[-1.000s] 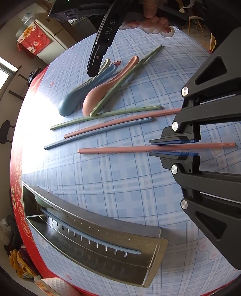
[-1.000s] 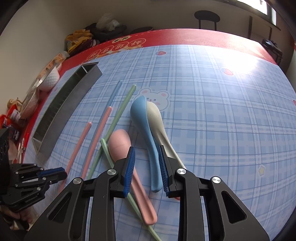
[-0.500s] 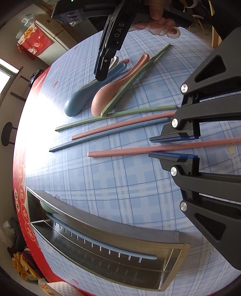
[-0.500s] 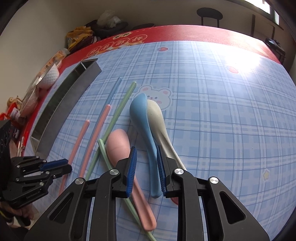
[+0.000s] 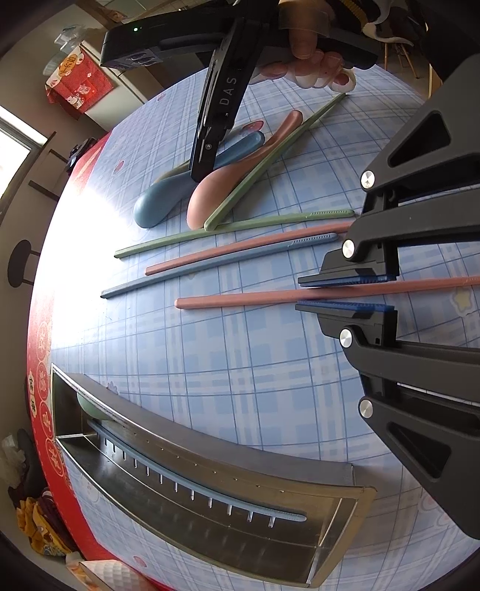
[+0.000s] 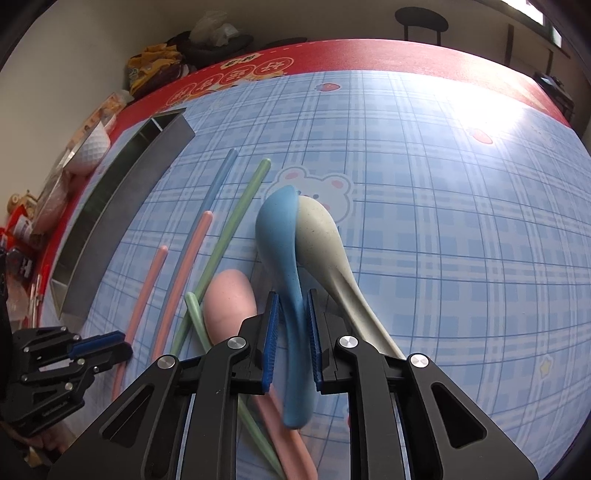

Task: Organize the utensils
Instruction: 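Grasp the blue spoon with the right tool while the left tool holds the pink chopstick, then lower the pink chopstick into the steel caddy and open the left tool, then lower the blue spoon into the steel caddy and open the right tool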

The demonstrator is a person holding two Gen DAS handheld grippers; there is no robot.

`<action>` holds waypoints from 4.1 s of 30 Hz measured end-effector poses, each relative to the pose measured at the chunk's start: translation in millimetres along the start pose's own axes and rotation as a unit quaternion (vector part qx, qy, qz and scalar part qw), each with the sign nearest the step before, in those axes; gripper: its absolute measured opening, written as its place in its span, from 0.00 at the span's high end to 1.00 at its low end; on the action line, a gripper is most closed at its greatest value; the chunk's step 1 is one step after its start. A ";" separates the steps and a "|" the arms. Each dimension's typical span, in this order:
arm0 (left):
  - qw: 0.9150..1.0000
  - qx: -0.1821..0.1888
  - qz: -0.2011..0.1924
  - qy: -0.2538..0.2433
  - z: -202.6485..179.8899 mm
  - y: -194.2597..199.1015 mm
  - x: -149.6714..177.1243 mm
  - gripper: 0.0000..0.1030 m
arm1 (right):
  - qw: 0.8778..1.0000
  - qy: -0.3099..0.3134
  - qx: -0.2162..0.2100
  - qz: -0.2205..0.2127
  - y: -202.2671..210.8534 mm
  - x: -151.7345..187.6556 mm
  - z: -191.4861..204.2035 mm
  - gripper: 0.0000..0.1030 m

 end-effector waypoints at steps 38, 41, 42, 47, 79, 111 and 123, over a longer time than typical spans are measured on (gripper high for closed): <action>1.000 -0.015 -0.002 0.002 -3.3 11.8 3.6 0.95 | 0.993 -0.089 -0.034 -0.069 55.2 30.9 -5.9 0.94; 1.000 -0.011 -0.018 0.005 1.5 28.3 1.0 0.95 | 0.992 -0.099 -0.036 -0.075 61.8 33.1 -9.9 0.94; 1.000 -0.010 -0.025 0.005 3.8 35.2 -1.4 0.95 | 0.991 -0.103 -0.036 -0.076 63.2 33.2 -10.9 0.94; 0.998 -0.017 -0.065 -0.004 18.1 72.0 -25.6 0.95 | 0.989 -0.118 -0.039 -0.083 66.9 34.0 -14.9 0.94; 0.994 -0.047 -0.002 -0.095 103.6 17.6 -125.3 0.93 | 0.967 -0.228 0.019 -0.114 72.4 56.7 15.2 0.94; 0.991 -0.057 -0.123 -0.010 162.3 110.8 -89.8 0.06 | 0.989 -0.136 -0.050 -0.034 -37.9 -108.2 161.2 0.94; 0.988 -0.054 -0.143 0.026 181.1 124.7 -79.0 0.06 | 0.987 -0.156 -0.033 0.003 -67.1 -117.7 173.1 0.94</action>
Point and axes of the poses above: each gripper's, at about its wrist camera, not at the fingertips, and y roughly against the way its jaws point, z to its left, x to its underside, the point moved 4 cm from there along -y, roughly the way its jaws point, and after that the axes turned 1 degree about y, right-handed, at the moved point
